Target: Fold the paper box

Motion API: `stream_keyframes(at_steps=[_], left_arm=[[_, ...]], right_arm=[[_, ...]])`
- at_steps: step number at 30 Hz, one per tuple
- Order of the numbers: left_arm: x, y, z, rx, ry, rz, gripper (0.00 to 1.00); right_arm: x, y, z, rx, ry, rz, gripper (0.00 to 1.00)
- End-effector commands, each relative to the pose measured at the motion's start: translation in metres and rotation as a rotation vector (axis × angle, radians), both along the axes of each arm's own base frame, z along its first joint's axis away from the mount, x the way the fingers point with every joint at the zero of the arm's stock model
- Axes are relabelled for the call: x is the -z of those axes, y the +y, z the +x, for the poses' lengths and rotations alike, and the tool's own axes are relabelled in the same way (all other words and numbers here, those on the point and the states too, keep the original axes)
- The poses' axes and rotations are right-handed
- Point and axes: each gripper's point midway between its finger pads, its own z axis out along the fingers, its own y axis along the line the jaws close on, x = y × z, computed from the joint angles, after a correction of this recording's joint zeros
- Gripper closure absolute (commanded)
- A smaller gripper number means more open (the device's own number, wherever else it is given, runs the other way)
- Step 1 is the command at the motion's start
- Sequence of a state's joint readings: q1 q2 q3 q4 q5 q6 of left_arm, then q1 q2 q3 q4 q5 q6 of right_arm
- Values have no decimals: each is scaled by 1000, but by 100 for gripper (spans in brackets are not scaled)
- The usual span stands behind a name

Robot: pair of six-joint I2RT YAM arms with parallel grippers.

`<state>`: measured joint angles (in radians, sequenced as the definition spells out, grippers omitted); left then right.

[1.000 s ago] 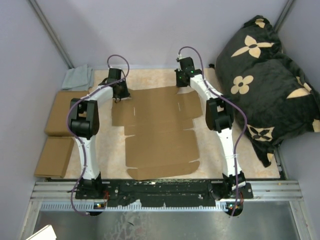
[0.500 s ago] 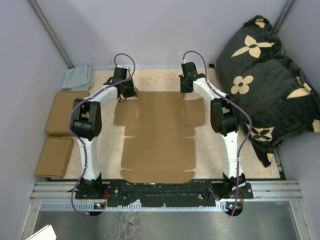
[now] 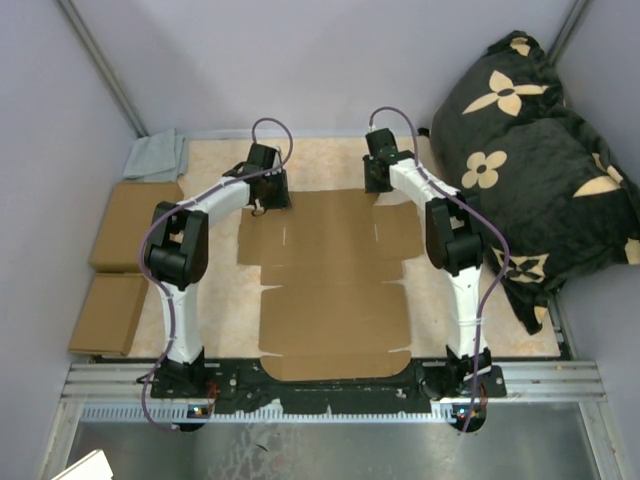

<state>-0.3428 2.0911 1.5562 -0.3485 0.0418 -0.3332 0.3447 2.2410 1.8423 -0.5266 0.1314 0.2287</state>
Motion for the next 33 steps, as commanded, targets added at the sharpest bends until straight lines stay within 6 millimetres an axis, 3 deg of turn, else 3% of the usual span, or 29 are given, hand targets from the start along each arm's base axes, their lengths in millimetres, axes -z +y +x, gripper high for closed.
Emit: stream_keyframes(at_steps=[1,12,20,25,33], left_arm=[[-22,-2,4,6,-43,-15,61],[-56,-7,17,7,-112,-30,57],[-54,-16,24,31,-123,-58,57],[-54,-30,30,58,-135,-111,57],[-42,-57,41,103,-119,-169,57]], right_arm=[[-42,11,0,-37,-84,42,66],[-58,16,-2,-50,-109,52,61],[-66,29,2,-86,-122,105,61],[-55,43,7,-117,-95,141,61],[-21,61,11,-147,-28,169,61]])
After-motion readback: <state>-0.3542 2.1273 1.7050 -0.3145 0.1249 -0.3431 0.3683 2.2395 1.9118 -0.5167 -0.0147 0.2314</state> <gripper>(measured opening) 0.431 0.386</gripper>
